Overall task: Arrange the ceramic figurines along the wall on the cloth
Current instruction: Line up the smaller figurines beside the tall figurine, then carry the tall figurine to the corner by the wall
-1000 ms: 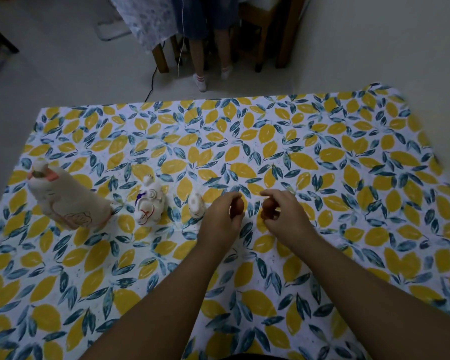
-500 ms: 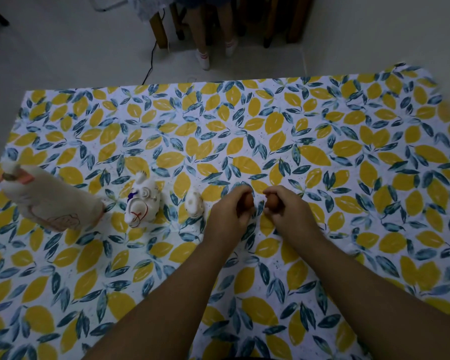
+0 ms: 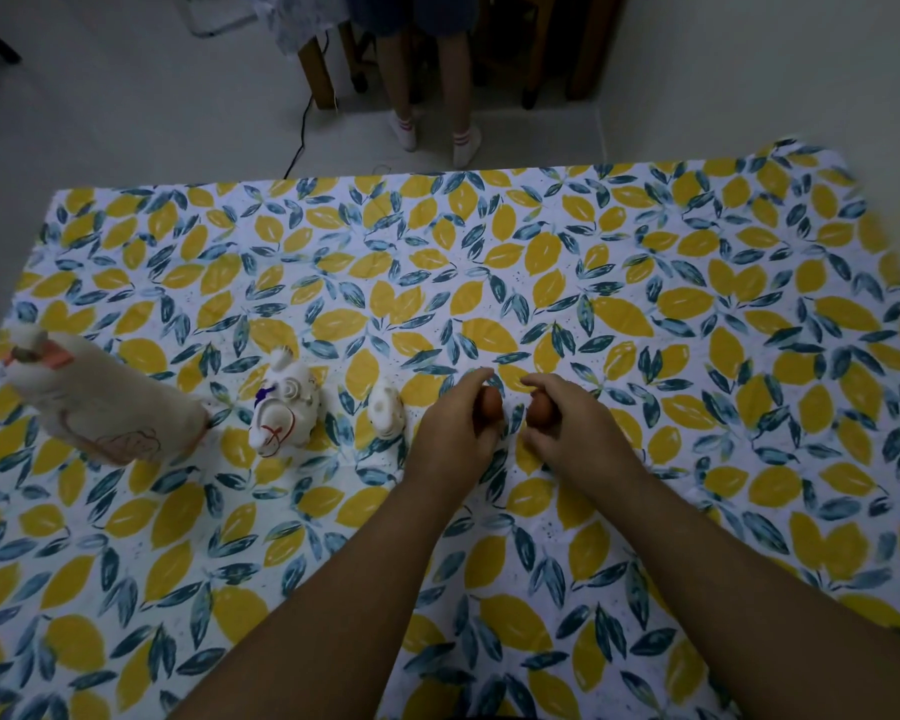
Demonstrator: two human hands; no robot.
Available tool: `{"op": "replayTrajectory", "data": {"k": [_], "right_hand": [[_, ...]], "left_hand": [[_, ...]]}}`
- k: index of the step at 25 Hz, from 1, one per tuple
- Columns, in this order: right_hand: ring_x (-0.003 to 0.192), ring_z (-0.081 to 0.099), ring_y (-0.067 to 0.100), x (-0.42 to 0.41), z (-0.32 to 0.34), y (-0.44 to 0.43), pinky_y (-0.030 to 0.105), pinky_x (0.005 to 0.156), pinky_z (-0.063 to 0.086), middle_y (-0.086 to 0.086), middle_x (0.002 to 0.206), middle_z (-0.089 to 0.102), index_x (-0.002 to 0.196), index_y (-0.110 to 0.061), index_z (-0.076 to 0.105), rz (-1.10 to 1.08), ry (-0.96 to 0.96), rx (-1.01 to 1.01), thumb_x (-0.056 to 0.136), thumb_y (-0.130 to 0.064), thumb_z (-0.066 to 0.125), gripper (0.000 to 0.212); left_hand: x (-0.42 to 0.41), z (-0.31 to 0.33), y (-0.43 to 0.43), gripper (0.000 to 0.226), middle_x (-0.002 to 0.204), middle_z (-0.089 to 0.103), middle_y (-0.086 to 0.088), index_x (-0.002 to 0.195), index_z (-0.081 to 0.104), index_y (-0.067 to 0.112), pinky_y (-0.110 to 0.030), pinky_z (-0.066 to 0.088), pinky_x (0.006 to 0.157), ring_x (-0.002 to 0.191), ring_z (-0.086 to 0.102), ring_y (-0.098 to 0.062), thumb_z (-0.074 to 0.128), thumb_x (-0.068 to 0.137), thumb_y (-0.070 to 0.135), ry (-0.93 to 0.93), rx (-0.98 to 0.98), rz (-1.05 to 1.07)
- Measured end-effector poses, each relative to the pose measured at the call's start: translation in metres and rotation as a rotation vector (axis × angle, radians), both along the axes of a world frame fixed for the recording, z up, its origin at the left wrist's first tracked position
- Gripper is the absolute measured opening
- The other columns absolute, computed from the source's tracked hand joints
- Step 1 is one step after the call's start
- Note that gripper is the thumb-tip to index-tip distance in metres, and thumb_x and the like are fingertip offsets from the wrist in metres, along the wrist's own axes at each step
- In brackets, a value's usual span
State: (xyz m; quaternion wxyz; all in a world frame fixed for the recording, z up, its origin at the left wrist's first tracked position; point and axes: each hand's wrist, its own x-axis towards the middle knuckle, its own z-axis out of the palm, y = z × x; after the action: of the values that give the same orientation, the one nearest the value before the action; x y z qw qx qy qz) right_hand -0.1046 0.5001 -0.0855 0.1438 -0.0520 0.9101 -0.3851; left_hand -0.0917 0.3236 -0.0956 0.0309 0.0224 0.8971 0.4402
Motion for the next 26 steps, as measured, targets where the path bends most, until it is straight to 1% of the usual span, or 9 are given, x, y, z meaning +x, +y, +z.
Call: {"op": "replayTrajectory", "data": {"k": [1,3,7,10,13,16,21,24,26], "right_hand": [[0.131,0.049,0.027,0.003,0.004,-0.002,0.044,0.106,0.046,0.007,0.139,0.057,0.142,-0.022,0.051,0.012,0.011,0.025,0.085,-0.015,0.079,0.064],[0.14,0.04,0.026,0.01,0.014,-0.006,0.047,0.113,0.039,0.005,0.147,0.051,0.145,-0.021,0.049,0.035,0.107,0.121,0.086,-0.026,0.077,0.065],[0.147,0.035,0.026,0.027,0.039,-0.034,0.051,0.12,0.028,0.004,0.15,0.051,0.144,-0.018,0.05,0.114,0.312,0.269,0.093,-0.037,0.066,0.057],[0.153,0.025,0.023,0.039,0.054,-0.073,0.049,0.123,0.015,0.002,0.159,0.042,0.15,-0.019,0.044,0.193,0.328,0.307,0.099,-0.045,0.054,0.058],[0.154,0.022,0.022,0.049,0.067,-0.125,0.05,0.124,0.015,0.003,0.162,0.037,0.153,-0.019,0.04,0.286,0.371,0.317,0.101,-0.048,0.047,0.06],[0.156,0.013,0.019,0.057,0.077,-0.183,0.046,0.126,0.008,-0.001,0.166,0.028,0.157,-0.021,0.031,0.346,0.355,0.299,0.102,-0.051,0.043,0.064],[0.157,0.005,0.017,0.061,0.084,-0.281,0.04,0.125,0.0,-0.001,0.169,0.018,0.16,-0.019,0.021,0.41,0.333,0.262,0.102,-0.055,0.038,0.07],[0.157,0.005,0.017,0.052,0.083,-0.328,0.038,0.124,0.005,0.001,0.17,0.013,0.161,-0.017,0.014,0.354,0.259,0.242,0.1,-0.053,0.044,0.076],[0.156,0.01,0.018,0.045,0.082,-0.351,0.039,0.122,0.016,0.0,0.17,0.012,0.161,-0.02,0.007,0.278,0.102,0.161,0.099,-0.05,0.049,0.081]], "left_hand": [[0.002,0.003,-0.001,0.059,0.13,0.061,-0.01,0.141,0.047,0.014,-0.039,0.051,0.092,0.118,0.057,-0.025,0.07,0.086,0.01,-0.011,-0.014,0.004],[0.009,0.013,-0.005,0.062,0.139,0.055,-0.01,0.144,0.044,0.01,-0.038,0.043,0.103,0.129,0.048,-0.024,0.07,0.088,0.017,0.039,-0.054,0.021],[0.03,0.043,-0.03,0.048,0.139,0.055,-0.007,0.139,0.049,0.012,-0.032,0.036,0.107,0.131,0.044,-0.02,0.061,0.095,0.028,0.191,-0.172,0.109],[0.05,0.064,-0.066,0.047,0.142,0.053,-0.007,0.14,0.049,0.013,-0.039,0.036,0.111,0.138,0.039,-0.021,0.055,0.098,0.032,0.22,-0.23,0.153],[0.075,0.078,-0.117,0.05,0.148,0.048,-0.006,0.144,0.046,0.014,-0.041,0.031,0.114,0.142,0.034,-0.02,0.05,0.099,0.038,0.222,-0.303,0.225],[0.102,0.086,-0.17,0.055,0.152,0.043,-0.003,0.147,0.041,0.017,-0.04,0.027,0.116,0.143,0.03,-0.018,0.045,0.1,0.044,0.203,-0.318,0.309],[0.126,0.09,-0.264,0.059,0.154,0.04,-0.004,0.148,0.037,0.016,-0.042,0.034,0.113,0.144,0.029,-0.018,0.048,0.099,0.045,0.187,-0.274,0.492],[0.112,0.089,-0.311,0.064,0.155,0.037,-0.005,0.15,0.032,0.016,-0.037,0.031,0.113,0.143,0.029,-0.018,0.049,0.097,0.049,0.183,-0.208,0.542],[0.094,0.086,-0.333,0.073,0.158,0.031,-0.005,0.152,0.025,0.017,-0.036,0.027,0.113,0.144,0.026,-0.019,0.053,0.094,0.052,0.11,-0.134,0.506]]}}
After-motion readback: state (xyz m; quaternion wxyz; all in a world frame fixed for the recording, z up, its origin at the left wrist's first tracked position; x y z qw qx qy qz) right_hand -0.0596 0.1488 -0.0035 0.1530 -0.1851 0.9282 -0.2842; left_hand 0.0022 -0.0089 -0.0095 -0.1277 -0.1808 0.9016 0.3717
